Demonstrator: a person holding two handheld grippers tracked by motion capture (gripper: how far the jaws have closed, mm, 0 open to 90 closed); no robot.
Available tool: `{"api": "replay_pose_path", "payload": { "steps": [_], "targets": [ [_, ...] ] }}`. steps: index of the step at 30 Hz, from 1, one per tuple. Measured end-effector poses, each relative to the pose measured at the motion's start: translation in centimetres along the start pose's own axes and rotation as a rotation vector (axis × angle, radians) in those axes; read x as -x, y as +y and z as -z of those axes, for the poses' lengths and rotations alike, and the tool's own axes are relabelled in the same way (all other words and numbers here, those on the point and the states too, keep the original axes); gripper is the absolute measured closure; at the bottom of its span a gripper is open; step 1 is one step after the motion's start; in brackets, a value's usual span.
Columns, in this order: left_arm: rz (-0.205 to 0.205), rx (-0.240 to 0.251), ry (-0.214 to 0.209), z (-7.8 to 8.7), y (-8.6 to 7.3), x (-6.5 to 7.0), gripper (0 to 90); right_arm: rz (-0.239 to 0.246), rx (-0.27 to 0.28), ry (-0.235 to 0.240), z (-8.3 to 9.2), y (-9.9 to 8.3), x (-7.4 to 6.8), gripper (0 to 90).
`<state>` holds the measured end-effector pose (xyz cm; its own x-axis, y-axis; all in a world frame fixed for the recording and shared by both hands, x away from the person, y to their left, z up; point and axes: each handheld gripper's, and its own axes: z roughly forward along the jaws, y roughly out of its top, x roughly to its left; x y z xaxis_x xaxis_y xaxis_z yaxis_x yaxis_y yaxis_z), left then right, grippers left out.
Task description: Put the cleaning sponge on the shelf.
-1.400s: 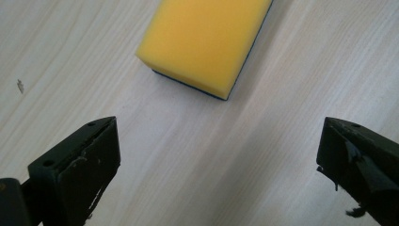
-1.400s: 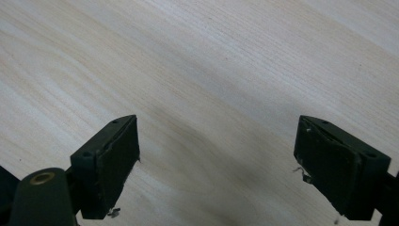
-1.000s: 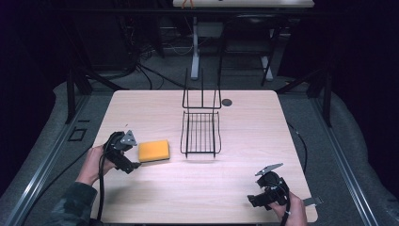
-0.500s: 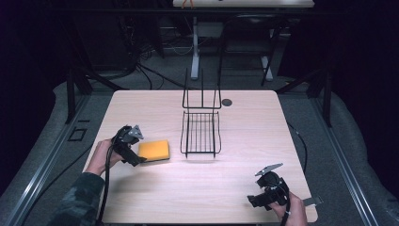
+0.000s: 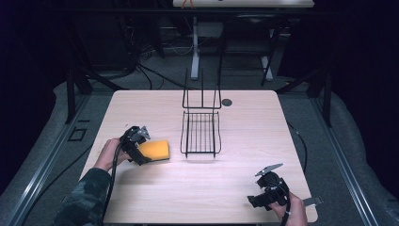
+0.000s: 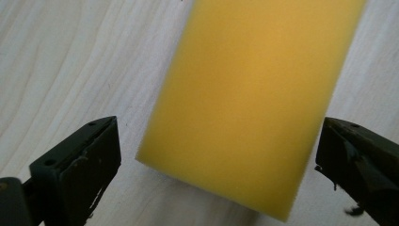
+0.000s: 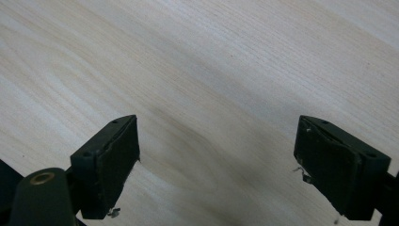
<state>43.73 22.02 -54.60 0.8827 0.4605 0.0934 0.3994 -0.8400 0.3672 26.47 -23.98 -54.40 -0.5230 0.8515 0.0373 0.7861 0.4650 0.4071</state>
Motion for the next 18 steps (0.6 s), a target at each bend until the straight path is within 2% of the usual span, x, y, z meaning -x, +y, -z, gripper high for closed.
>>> {"api": "replay_pose_path", "payload": {
  "steps": [2, 6, 8, 13, 16, 18],
  "targets": [
    [-0.012, -0.013, -0.007, -0.27, 0.03, 0.02, 7.4, 0.0, -0.001, 0.0, -0.02, 0.0, 0.0, 14.2],
    [-0.028, -0.026, -0.005, -0.5, 0.02, 0.14, 11.9, 0.001, 0.0, 0.0, 0.01, -0.01, 0.01, 14.2],
    [-0.029, -0.028, 0.012, -0.42, 0.05, 0.27, 15.6, 0.002, 0.001, 0.001, 0.02, -0.02, 0.01, 14.2],
    [-0.04, -0.032, 0.012, -0.36, 0.09, 0.42, 18.2, 0.006, -0.003, 0.002, 0.05, 0.0, -0.02, 14.2],
    [-0.058, -0.034, 0.032, -0.24, 0.12, 0.76, 20.3, 0.003, -0.001, 0.0, 0.05, -0.02, -0.01, 14.2],
    [-0.055, -0.03, 0.039, -0.19, 0.06, 0.85, 21.2, 0.003, -0.005, 0.001, 0.06, -0.01, -0.01, 14.3]
  ]
}}
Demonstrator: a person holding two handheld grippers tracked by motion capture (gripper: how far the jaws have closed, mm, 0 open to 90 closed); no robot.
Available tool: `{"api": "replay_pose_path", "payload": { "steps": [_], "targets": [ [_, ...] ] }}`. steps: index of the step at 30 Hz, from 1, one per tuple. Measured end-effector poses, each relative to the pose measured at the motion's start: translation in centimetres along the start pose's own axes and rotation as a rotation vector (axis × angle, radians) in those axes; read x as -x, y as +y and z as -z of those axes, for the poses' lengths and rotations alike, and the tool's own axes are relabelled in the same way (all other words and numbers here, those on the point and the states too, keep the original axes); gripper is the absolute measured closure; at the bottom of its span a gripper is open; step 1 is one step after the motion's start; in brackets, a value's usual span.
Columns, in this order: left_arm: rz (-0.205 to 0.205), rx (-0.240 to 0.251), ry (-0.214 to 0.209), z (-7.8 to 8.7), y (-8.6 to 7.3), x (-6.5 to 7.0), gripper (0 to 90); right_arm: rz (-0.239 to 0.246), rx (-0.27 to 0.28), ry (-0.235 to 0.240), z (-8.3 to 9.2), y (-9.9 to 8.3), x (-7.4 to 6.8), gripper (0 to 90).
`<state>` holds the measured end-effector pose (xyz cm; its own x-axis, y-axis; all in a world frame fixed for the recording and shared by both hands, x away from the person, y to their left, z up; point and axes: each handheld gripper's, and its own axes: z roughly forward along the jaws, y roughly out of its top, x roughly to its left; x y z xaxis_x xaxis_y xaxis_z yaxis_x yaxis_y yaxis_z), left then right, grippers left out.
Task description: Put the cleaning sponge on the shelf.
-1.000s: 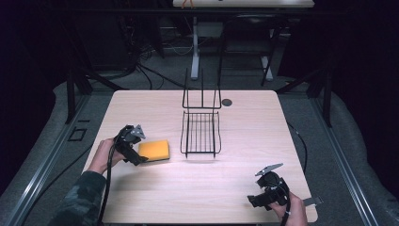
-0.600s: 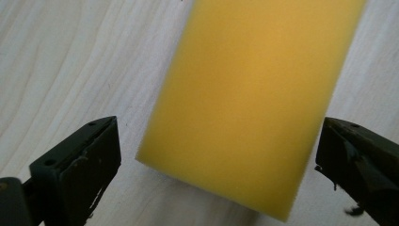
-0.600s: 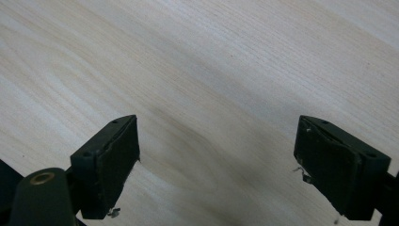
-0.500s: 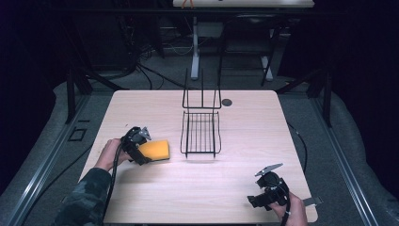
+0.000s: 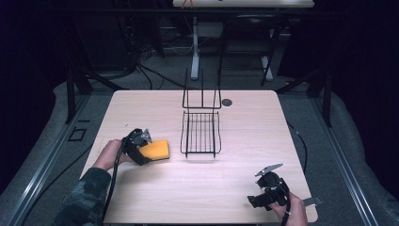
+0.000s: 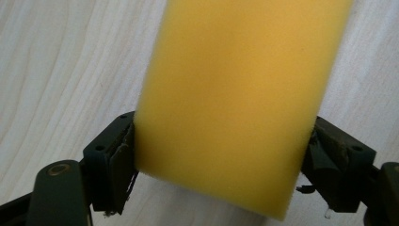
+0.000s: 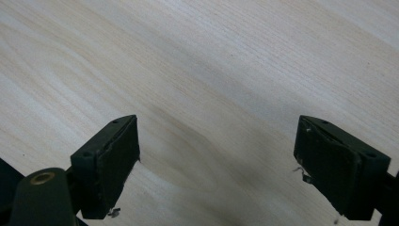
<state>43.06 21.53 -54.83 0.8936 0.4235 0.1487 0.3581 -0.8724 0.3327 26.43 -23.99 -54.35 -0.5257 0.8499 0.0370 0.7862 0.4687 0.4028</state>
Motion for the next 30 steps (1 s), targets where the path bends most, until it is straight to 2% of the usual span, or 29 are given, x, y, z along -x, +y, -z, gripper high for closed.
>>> {"api": "replay_pose_path", "payload": {
  "steps": [13, 18, 26, 30],
  "targets": [
    [-0.012, 0.023, -0.006, 0.9, -0.3, 0.3, 22.7, 0.005, -0.002, 0.0, 0.0, 0.0, 0.0, 14.3],
    [-0.022, 0.048, -0.006, 1.6, -0.1, 0.5, 22.7, 0.006, -0.001, 0.0, 0.0, 0.0, 0.0, 14.4],
    [-0.016, 0.09, -0.03, 2.4, 0.0, 0.5, 22.2, 0.01, 0.0, -0.003, 0.0, 0.0, -0.2, 14.5],
    [-0.014, 0.099, -0.027, 2.6, 0.0, 0.4, 22.4, 0.014, -0.007, -0.002, -0.1, 0.0, -0.1, 14.6]
  ]
}}
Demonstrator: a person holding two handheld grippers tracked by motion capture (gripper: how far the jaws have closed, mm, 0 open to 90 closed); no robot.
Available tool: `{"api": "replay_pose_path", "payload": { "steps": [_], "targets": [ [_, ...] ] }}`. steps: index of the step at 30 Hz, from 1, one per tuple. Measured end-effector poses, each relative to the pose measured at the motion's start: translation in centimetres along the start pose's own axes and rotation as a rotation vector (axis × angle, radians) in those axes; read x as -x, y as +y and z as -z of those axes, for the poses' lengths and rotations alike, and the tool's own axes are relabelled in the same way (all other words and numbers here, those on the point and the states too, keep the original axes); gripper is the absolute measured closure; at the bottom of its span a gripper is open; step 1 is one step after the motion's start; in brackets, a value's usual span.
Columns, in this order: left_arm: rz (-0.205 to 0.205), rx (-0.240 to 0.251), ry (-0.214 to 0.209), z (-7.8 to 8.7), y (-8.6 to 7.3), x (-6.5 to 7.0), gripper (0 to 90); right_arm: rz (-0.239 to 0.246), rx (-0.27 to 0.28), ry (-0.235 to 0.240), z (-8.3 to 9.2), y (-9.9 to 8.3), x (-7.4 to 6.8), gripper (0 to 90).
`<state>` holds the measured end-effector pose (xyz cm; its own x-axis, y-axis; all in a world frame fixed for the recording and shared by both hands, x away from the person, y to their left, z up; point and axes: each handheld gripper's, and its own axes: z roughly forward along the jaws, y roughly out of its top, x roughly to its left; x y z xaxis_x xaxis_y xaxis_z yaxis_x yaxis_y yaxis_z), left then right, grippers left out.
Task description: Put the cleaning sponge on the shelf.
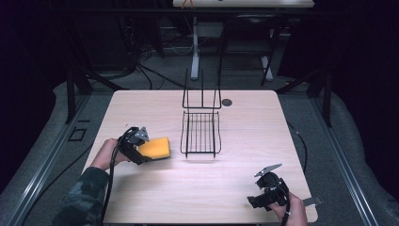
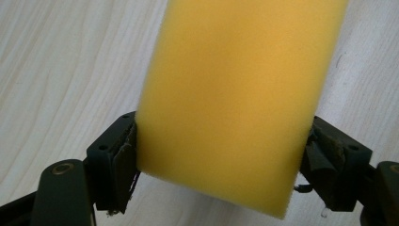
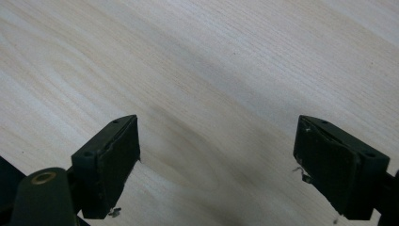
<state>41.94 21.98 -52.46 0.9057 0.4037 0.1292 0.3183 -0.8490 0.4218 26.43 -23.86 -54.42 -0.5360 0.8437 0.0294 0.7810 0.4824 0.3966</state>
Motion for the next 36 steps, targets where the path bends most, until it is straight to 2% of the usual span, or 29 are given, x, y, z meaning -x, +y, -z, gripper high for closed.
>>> {"api": "replay_pose_path", "payload": {
  "steps": [4, 9, 10, 17, 21, 23, 29, 36],
  "targets": [
    [-0.013, -0.011, 0.0, 0.0, 0.2, 0.2, 22.2, 0.003, -0.011, -0.007, -0.1, 0.0, -0.1, 14.7],
    [-0.024, -0.011, -0.006, 0.2, 0.5, 0.4, 22.4, 0.003, 0.001, -0.005, 0.0, 0.0, -0.1, 14.6],
    [-0.025, -0.002, -0.018, 0.4, 0.6, 0.4, 22.5, 0.001, -0.002, -0.002, 0.0, 0.0, -0.1, 14.6],
    [-0.023, 0.019, -0.009, 1.2, 0.9, 0.4, 22.6, -0.003, -0.004, 0.001, 0.0, 0.0, -0.1, 14.6],
    [-0.027, 0.057, -0.009, 2.4, 1.4, 0.7, 22.6, -0.016, 0.005, -0.006, 0.0, -0.1, 0.1, 14.6],
    [-0.029, 0.058, -0.009, 2.6, 1.5, 0.7, 22.7, -0.028, 0.004, -0.003, 0.0, -0.1, 0.1, 14.6],
    [-0.044, 0.059, -0.007, 3.4, 2.2, 0.8, 22.6, -0.013, 0.005, -0.003, 0.1, -0.1, 0.1, 14.6],
    [-0.061, 0.064, 0.014, 4.4, 2.8, 0.7, 22.6, -0.011, 0.004, -0.004, 0.1, -0.1, 0.1, 14.6]
  ]
}}
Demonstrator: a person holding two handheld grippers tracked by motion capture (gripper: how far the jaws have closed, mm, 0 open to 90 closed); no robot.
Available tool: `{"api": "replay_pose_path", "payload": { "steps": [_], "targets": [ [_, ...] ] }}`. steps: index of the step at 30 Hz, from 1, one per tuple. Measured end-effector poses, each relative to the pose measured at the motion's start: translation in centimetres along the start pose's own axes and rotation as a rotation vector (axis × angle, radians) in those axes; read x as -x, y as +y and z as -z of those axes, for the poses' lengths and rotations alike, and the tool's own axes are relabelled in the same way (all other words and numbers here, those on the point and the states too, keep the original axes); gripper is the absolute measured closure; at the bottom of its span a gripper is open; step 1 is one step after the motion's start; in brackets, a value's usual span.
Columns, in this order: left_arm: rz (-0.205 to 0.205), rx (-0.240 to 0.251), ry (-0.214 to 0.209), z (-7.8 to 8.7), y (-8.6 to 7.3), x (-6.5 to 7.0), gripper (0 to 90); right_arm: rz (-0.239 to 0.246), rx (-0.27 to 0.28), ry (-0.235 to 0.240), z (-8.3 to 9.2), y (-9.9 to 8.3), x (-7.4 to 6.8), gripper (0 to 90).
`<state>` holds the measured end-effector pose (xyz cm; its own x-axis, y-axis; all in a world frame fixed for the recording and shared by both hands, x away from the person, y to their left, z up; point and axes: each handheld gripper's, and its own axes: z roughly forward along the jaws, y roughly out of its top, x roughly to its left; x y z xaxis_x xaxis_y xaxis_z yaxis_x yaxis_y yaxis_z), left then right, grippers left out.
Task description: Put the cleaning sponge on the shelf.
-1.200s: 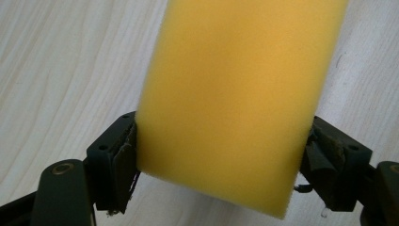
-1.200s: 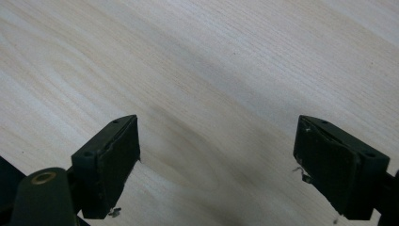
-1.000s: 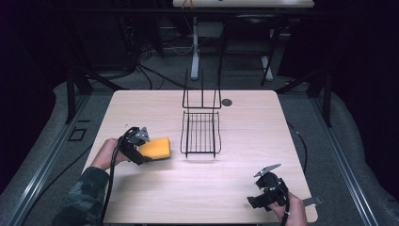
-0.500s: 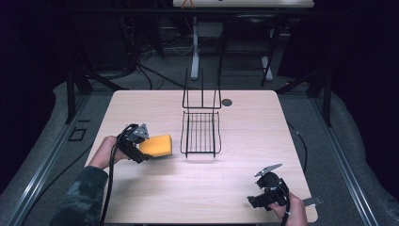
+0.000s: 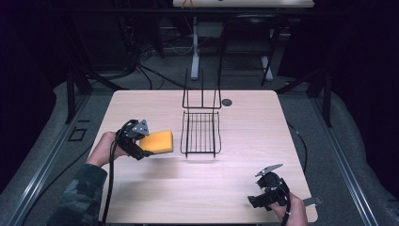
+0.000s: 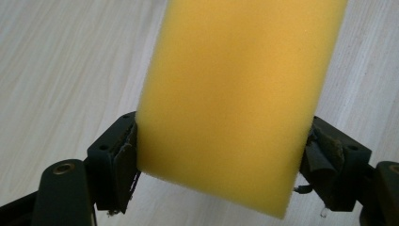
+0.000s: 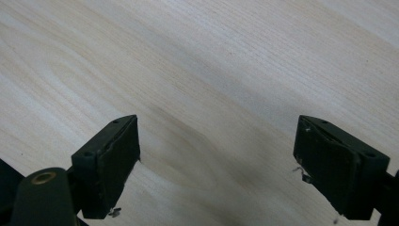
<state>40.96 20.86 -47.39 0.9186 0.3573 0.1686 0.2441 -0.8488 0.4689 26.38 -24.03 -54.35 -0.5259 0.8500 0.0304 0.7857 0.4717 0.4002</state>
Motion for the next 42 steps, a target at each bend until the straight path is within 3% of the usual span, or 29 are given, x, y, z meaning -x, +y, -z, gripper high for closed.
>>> {"api": "replay_pose_path", "payload": {
  "steps": [9, 26, 42],
  "targets": [
    [-0.028, 0.019, 0.019, 1.2, 1.5, -0.2, 22.6, -0.001, 0.011, -0.003, -0.1, 0.0, -0.1, 14.6],
    [-0.086, 0.043, 0.006, 1.7, 4.3, -0.4, 22.5, 0.003, -0.007, -0.002, -0.1, 0.0, -0.1, 14.6],
    [-0.126, 0.046, 0.0, 0.0, 8.1, -0.5, 22.4, 0.003, -0.005, -0.001, -0.1, 0.0, -0.1, 14.7]
  ]
}}
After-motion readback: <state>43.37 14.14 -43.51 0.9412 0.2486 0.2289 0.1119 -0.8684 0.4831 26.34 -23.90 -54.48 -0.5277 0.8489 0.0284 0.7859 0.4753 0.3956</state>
